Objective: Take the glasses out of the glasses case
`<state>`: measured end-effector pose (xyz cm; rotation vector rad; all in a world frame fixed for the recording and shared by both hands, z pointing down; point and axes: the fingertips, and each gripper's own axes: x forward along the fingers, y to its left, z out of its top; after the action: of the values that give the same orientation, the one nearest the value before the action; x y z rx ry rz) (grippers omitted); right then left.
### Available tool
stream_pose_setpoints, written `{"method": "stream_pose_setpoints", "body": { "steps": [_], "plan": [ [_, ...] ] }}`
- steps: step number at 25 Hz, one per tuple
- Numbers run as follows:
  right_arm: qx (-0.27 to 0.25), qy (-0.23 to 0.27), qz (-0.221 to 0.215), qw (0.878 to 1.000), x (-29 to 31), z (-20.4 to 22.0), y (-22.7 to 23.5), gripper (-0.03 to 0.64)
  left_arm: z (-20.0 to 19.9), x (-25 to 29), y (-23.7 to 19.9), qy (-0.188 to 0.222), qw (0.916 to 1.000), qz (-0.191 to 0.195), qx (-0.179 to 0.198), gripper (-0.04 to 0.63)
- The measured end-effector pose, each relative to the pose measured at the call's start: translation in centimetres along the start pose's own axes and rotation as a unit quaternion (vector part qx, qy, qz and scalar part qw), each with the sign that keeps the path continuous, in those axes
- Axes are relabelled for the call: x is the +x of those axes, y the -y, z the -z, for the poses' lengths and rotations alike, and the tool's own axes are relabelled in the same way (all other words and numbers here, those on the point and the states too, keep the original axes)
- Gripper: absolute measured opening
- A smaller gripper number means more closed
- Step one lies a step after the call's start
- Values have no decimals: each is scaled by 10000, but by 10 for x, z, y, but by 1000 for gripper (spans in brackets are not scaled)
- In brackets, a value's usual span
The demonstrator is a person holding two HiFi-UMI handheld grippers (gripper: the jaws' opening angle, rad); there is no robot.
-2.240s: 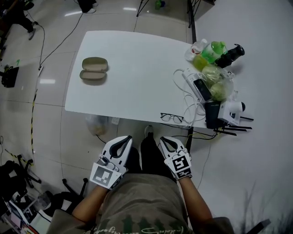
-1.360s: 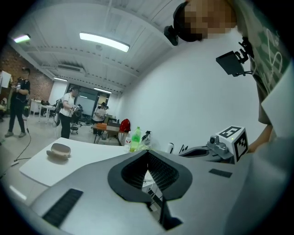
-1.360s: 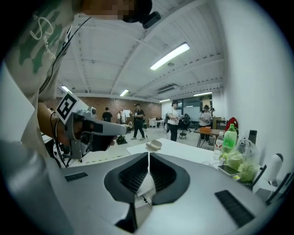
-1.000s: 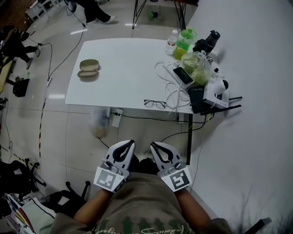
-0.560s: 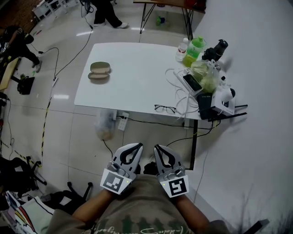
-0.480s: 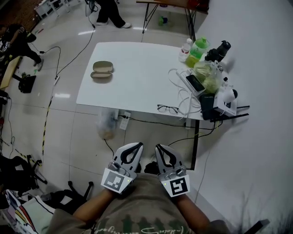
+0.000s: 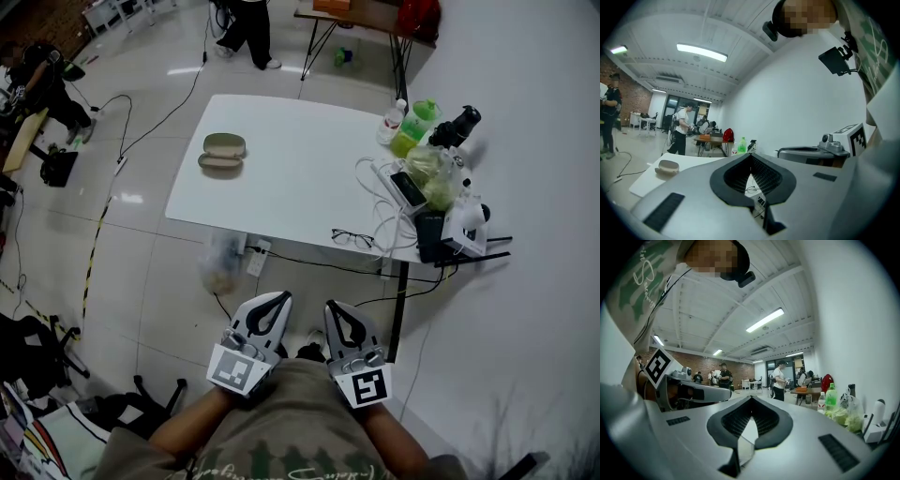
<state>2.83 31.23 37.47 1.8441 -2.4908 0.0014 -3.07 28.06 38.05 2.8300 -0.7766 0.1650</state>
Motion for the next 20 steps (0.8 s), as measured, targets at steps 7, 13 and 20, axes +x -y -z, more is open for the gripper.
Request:
{"method": "stream_pose_setpoints", "body": {
  "steps": [7, 13, 20],
  "plan": [
    [-159, 135, -64, 9998, 3, -8, -8, 12, -4, -5, -1, 103, 9998, 110, 120, 9],
    [-174, 169, -50, 9997, 1, -9, -9, 12, -6, -10, -2, 150, 9998, -3, 131, 9],
    [-129, 54, 6, 9999, -5, -5, -15, 12, -1, -21, 1, 110, 9998, -98, 105, 9]
  ]
}}
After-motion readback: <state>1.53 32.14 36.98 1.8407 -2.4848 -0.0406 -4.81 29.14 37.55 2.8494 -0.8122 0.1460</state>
